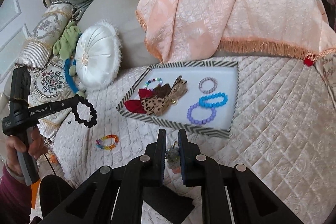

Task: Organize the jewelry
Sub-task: 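Carry the black scrunchie and flower bracelet over the striped tray with both tools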

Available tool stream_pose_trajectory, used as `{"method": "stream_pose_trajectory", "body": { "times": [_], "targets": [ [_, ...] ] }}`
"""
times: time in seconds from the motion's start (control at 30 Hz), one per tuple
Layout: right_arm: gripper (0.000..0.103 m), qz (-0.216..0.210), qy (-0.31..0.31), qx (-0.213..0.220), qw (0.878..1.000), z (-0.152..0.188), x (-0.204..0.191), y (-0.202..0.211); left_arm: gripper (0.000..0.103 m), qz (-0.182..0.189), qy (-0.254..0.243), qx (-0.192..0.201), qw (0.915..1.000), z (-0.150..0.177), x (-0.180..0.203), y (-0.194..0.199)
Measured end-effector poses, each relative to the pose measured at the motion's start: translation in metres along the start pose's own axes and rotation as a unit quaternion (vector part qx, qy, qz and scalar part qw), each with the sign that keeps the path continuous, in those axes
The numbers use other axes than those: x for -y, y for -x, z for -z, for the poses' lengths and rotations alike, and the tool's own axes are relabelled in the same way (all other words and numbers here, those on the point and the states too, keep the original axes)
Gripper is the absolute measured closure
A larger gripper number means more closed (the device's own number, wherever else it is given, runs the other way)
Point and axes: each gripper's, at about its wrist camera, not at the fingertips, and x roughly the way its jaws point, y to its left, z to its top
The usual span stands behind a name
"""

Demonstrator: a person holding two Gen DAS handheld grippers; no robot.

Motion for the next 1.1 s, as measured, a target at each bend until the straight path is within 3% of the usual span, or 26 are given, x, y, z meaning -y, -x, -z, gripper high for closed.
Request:
{"method": "stream_pose_trajectory", "body": {
  "times": [0.63,1.1],
  "targets": [
    [0.092,0.009,0.019,0.005,1.000,-0.028,0.002,-0.002,0.097,-0.037,-0.064,0.011,0.9972,-0.014,0.038,-0.025],
    [0.092,0.005,0.035,-0.006,0.999,-0.058,-0.005,-0.041,0.097,-0.056,-0.078,0.000,0.9954,-0.036,0.038,-0.071]
  ]
}}
